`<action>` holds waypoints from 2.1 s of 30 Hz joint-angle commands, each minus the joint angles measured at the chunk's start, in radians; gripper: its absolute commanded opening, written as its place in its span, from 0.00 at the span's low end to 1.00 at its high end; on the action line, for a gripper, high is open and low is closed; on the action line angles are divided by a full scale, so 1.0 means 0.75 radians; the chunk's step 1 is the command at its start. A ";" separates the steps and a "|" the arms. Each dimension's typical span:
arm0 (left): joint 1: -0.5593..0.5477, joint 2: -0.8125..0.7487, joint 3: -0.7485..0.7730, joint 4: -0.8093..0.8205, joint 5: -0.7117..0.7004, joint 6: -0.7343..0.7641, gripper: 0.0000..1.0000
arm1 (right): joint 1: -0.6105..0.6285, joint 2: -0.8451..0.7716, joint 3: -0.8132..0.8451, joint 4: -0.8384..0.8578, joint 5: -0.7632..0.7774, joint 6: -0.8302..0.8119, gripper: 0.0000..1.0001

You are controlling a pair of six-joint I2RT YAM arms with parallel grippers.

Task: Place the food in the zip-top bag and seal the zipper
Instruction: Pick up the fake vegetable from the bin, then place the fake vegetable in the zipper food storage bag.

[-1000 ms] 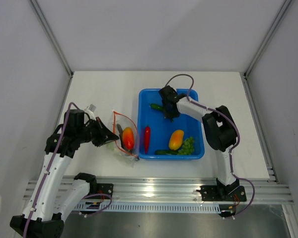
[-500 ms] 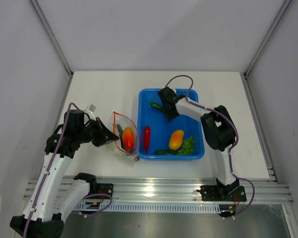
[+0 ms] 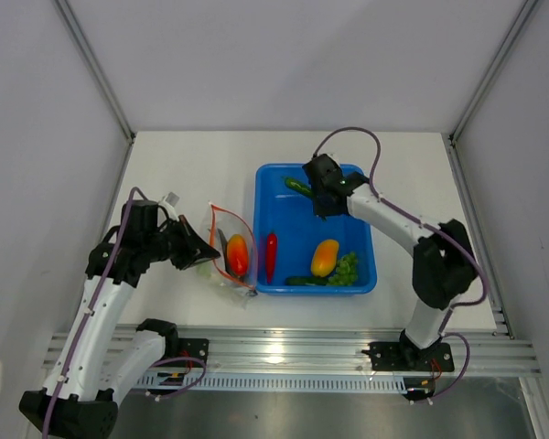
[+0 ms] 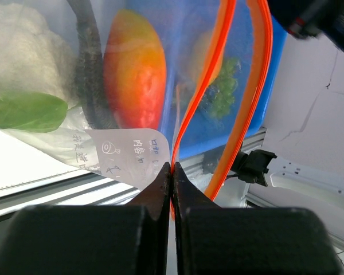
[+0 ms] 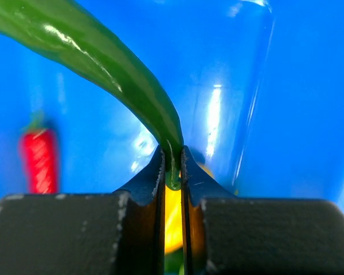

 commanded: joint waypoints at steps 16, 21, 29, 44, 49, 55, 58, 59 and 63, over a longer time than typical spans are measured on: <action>0.009 0.071 0.082 0.051 0.026 -0.004 0.00 | 0.631 -0.448 -0.004 0.238 0.732 -0.668 0.00; 0.009 0.078 0.088 0.053 0.026 -0.012 0.01 | 0.727 -0.386 -0.012 0.273 0.900 -0.879 0.00; 0.009 0.096 0.127 0.051 0.028 -0.024 0.01 | 0.868 -0.350 -0.031 0.324 0.990 -1.063 0.00; 0.009 0.086 0.152 0.026 0.043 -0.022 0.01 | 0.987 -0.215 0.059 0.281 1.015 -1.190 0.00; 0.009 0.073 0.152 0.022 0.049 -0.018 0.01 | 0.999 -0.157 0.116 0.275 1.001 -1.198 0.02; 0.009 0.055 0.141 0.020 0.057 -0.016 0.01 | 1.018 -0.065 0.196 0.267 0.960 -1.206 0.11; 0.009 0.047 0.143 0.016 0.059 -0.016 0.01 | 1.026 -0.020 0.241 0.269 0.953 -1.204 0.32; 0.009 0.045 0.141 0.014 0.061 -0.016 0.01 | 1.026 -0.012 0.253 0.262 0.949 -1.196 0.34; 0.009 0.031 0.137 0.002 0.057 -0.014 0.00 | 1.026 0.025 0.402 0.118 0.786 -1.043 0.61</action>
